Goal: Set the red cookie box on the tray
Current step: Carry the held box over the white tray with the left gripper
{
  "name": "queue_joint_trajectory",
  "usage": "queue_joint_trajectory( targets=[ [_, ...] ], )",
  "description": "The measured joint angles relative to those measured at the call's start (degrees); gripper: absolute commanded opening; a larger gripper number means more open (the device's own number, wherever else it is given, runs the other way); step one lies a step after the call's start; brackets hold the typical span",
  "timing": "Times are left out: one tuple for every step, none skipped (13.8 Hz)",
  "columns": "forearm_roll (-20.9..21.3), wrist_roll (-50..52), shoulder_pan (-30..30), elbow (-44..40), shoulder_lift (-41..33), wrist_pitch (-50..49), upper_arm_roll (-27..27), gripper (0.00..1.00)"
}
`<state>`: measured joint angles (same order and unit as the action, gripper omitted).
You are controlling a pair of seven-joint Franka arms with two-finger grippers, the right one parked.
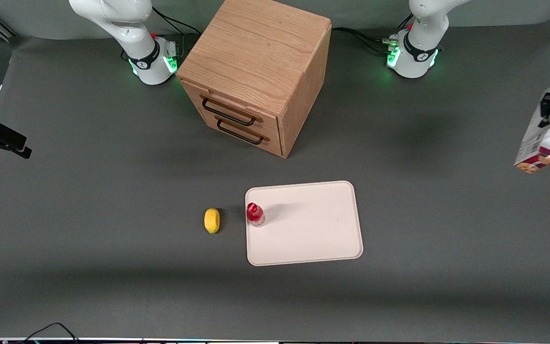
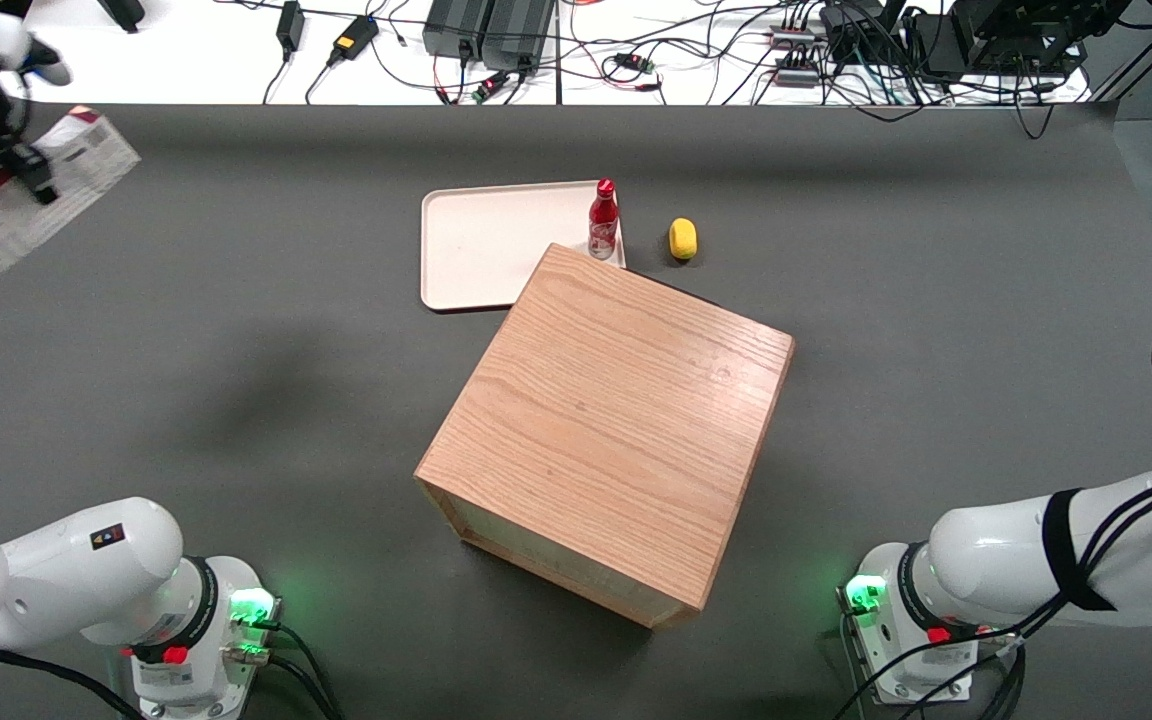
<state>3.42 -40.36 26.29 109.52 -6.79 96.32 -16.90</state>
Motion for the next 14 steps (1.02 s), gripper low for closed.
queue_joint_trajectory(
  targets=[
    [-1.0, 4.62, -0.17, -0.45, 0.12, -0.07, -2.43, 0.0],
    [-1.84, 9.62, -0.61, -0.87, 0.29, -0.08, -4.87, 0.0],
    [-2.39, 14.61, -1.41, -1.37, 0.61, -0.08, -7.02, 0.0],
    [-2.54, 19.61, -2.41, -2.11, 1.31, -0.08, -8.93, 0.0],
    [-2.61, 24.51, -3.31, -3.09, 2.41, -0.07, -10.79, 0.0],
    [-2.67, 29.25, -3.94, -4.21, 3.86, 0.02, -12.58, 0.0],
    [-2.72, 34.06, -4.27, -5.39, 5.54, 0.19, -14.59, 0.0],
    [-2.7, 39.02, -4.47, -6.62, 7.47, 0.66, -16.91, 0.0],
    [-2.61, 44.26, -4.81, -7.77, 9.65, 1.62, -19.32, 0.0],
    [-2.28, 49.68, -5.36, -8.55, 11.88, 3.28, -21.57, 0.0],
    [-1.52, 54.92, -6.29, -9.02, 14.1, 5.43, -23.45, 0.0],
    [-0.1, 60.3, -7.67, -9.21, 16.37, 7.54, -24.8, 0.0],
    [1.88, 65.39, -9.27, -9.35, 18.7, 9.24, -25.72, 0.0],
    [4.19, 70.19, -10.94, -9.47, 21.15, 10.86, -26.37, 0.0]
  ],
)
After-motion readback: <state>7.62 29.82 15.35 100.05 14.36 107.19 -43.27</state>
